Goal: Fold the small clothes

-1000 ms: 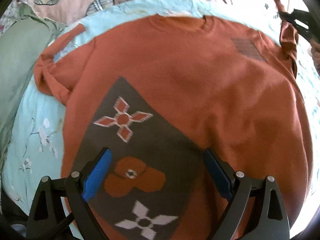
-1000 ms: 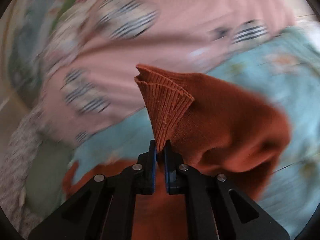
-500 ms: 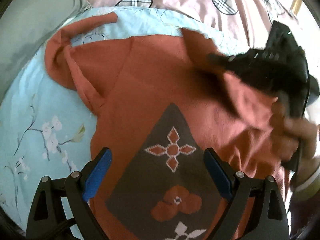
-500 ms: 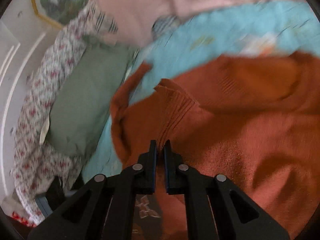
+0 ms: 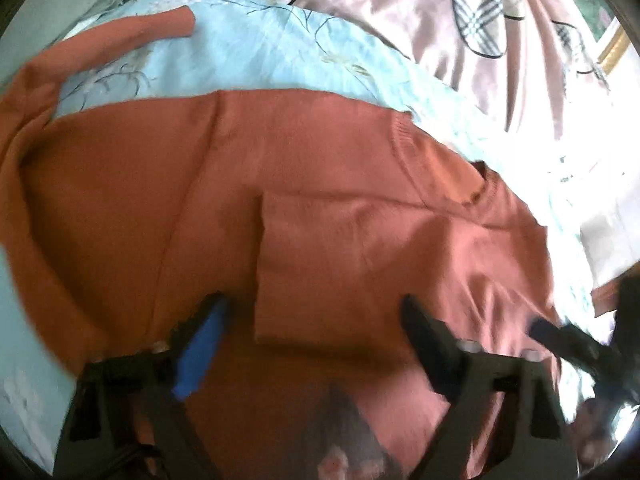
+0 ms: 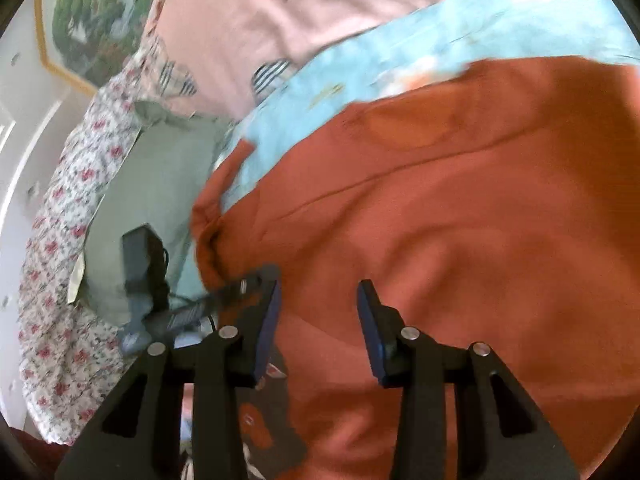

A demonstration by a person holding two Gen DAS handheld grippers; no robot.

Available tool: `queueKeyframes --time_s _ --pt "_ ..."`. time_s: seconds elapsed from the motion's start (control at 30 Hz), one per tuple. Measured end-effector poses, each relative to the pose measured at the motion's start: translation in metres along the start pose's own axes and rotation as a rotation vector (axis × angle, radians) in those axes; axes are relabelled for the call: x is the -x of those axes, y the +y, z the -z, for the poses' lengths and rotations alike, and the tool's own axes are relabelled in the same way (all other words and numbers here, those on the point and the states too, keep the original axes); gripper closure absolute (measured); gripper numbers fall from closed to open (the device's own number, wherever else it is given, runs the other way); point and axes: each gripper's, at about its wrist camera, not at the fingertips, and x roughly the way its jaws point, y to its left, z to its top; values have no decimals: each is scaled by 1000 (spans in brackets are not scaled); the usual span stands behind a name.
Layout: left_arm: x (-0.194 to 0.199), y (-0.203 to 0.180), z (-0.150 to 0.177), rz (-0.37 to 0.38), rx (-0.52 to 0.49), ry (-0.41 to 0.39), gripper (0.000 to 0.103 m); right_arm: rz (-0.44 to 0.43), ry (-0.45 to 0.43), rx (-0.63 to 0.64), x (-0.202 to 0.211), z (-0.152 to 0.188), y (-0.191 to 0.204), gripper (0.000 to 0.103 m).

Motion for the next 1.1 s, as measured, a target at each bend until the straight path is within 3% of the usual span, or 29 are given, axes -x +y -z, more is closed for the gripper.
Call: queueKeyframes --time_s 0.07,0.13,0.2,0.33,0.43,0.57,0.77,0.83,0.87,0.9,1.1 --pt "-7 -5 -6 -25 -43 -21 71 46 -53 -33 26 6 -15 62" --pt "-10 -10 -9 -12 -68 -13 98 78 -105 -58 46 11 -25 62" --pt "0 -15 -9 -25 -93 -50 99 127 -160 -80 70 14 -37 62" --pt "54 -10 -6 -61 -121 -197 99 219 -239 -99 106 10 -55 62" --pt "46 4 -3 -101 -130 -155 99 286 -245 -111 109 -1 -70 61" --pt "39 16 0 -112 -79 -144 99 355 -222 -102 96 -20 -84 61" --pt "33 12 7 -129 -110 -118 99 458 -63 -66 49 -45 -116 57" --pt "31 11 8 -125 -110 -112 99 457 -23 -74 37 -49 -127 57" --pt "31 11 8 -122 -107 -109 99 448 -30 -60 37 -52 -128 63" --pt "31 11 8 -121 -106 -107 99 456 -22 -34 38 -56 -126 92" --pt "30 -4 5 -87 -146 -106 99 465 -75 3 68 -68 -125 93"
